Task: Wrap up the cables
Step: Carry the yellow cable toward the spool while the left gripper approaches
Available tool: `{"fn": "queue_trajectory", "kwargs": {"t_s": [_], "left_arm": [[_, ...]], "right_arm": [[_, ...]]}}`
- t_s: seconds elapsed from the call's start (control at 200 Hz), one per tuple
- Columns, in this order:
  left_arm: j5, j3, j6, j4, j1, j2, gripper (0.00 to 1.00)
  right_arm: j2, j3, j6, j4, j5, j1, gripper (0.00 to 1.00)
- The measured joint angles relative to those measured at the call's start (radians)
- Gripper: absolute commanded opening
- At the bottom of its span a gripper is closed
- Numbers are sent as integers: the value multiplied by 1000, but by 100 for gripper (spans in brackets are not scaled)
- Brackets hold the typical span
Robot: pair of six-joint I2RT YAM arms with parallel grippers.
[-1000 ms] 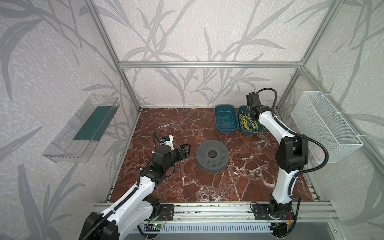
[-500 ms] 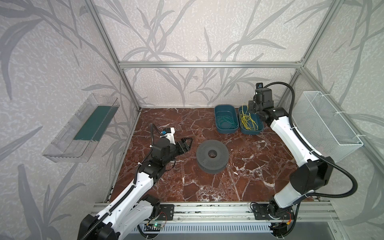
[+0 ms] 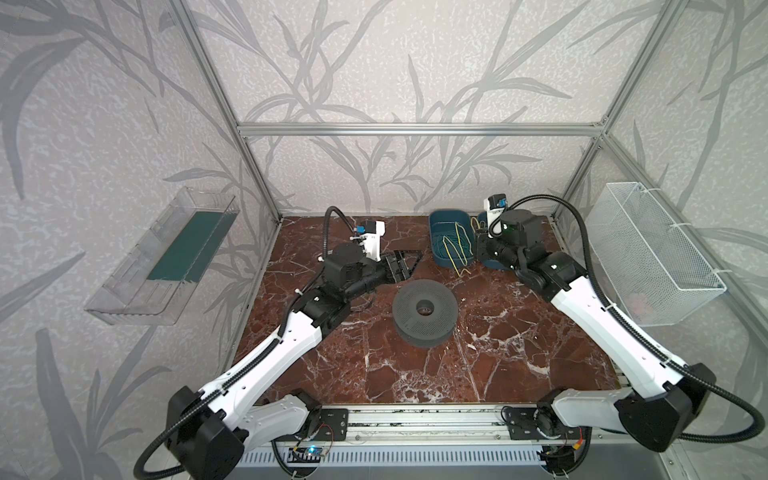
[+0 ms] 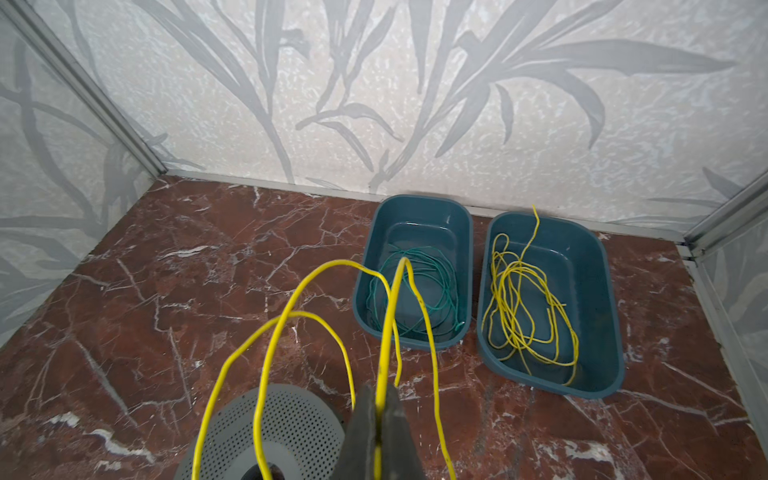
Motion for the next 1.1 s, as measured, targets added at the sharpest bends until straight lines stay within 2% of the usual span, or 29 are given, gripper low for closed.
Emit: {"fn": "queue_trajectory", "kwargs": {"t_s": [0.255, 0.42, 0.73, 1.005, 1.099], "left_arm": [[0, 93, 4, 41, -73, 156, 72], [-1, 106, 0, 66, -80, 230, 59], [-3, 111, -2, 110, -83, 296, 45], [11, 122, -6, 141, -85, 325, 25], [16, 122, -5, 145, -85, 325, 15]], "right_arm": [[-47, -64, 34, 11, -20, 37, 0], [-72, -100, 49, 19, -27, 51, 0], [-86, -127, 67, 35, -51, 55, 0], [-86, -127, 67, 48, -61, 55, 0], [-86, -132, 66, 62, -61, 55, 0]]}}
